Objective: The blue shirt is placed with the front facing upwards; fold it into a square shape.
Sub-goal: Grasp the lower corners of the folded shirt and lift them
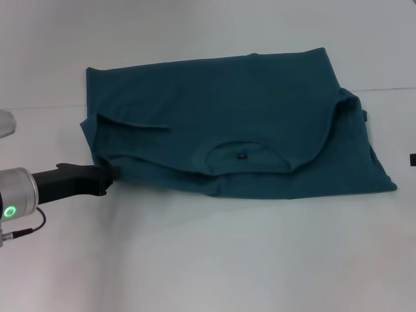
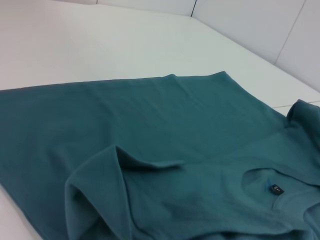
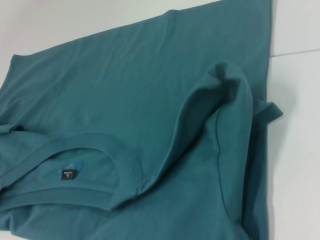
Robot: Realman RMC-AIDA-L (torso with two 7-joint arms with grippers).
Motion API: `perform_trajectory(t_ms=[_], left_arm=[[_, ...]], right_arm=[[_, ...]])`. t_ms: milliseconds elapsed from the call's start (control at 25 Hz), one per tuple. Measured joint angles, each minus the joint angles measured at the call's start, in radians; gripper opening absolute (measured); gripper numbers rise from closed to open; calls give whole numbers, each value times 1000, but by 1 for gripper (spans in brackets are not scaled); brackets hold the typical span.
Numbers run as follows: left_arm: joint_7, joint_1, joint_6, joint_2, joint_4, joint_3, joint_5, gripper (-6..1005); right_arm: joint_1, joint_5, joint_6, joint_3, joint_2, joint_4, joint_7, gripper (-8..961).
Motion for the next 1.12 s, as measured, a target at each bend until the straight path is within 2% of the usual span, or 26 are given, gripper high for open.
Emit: perform_trajectory(t_ms=[320, 560, 760, 920, 1120], left_arm=[[-4, 11, 14, -1, 18, -3, 0, 19], [-17, 8, 19, 0, 19, -4, 0, 19], [-18, 8, 26, 1, 25, -5, 0, 20], [-18, 8, 26, 1, 26, -5, 0, 20], [-19, 7, 26, 2, 26, -5, 1, 20]], right_arm=[[2, -22, 1, -17, -2, 11, -5, 74], [30, -94, 87, -35, 52, 13, -18, 89], [53, -112, 163, -59, 87, 24, -19, 101], [64, -125, 195, -74, 99, 39, -7, 283], [66, -132, 232, -74, 99, 62, 6, 491]])
